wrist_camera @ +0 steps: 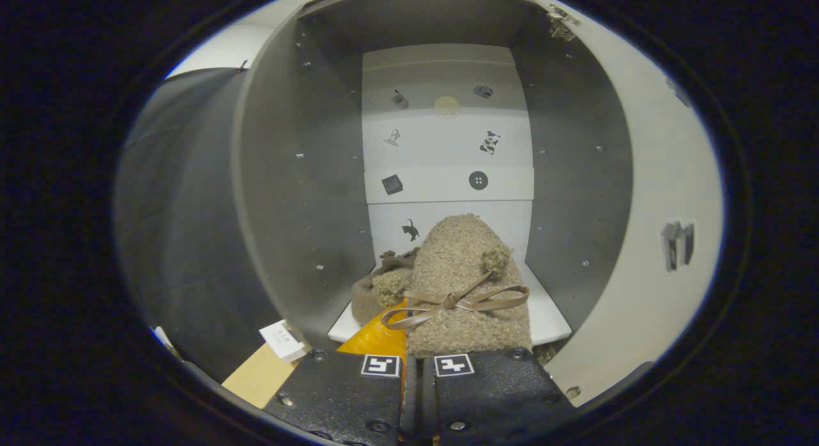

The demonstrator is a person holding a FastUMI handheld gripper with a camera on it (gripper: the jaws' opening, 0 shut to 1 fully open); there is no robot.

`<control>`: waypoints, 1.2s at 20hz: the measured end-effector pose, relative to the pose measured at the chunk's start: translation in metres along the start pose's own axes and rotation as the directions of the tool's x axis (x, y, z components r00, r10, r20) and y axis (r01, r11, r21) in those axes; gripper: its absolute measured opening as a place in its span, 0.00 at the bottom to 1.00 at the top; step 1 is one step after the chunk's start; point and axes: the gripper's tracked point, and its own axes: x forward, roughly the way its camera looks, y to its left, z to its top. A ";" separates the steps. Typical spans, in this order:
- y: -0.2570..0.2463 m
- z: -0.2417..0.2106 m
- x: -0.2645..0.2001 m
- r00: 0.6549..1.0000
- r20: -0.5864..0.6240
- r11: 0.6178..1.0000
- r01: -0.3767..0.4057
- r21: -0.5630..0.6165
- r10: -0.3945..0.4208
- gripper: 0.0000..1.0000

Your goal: Open the shoe cabinet door, grab the shoes and put them into the shoe cabinet, then close the shoe cabinet door.

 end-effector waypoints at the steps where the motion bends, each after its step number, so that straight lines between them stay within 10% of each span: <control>1: -0.004 0.004 0.013 1.000 0.000 1.000 0.006 -0.006 -0.006 0.07; 11: -0.045 -0.013 0.151 0.986 -0.156 0.997 0.068 0.038 -0.062 0.07; 24: -0.052 -0.035 0.164 0.949 -0.307 0.992 0.107 0.074 -0.079 0.15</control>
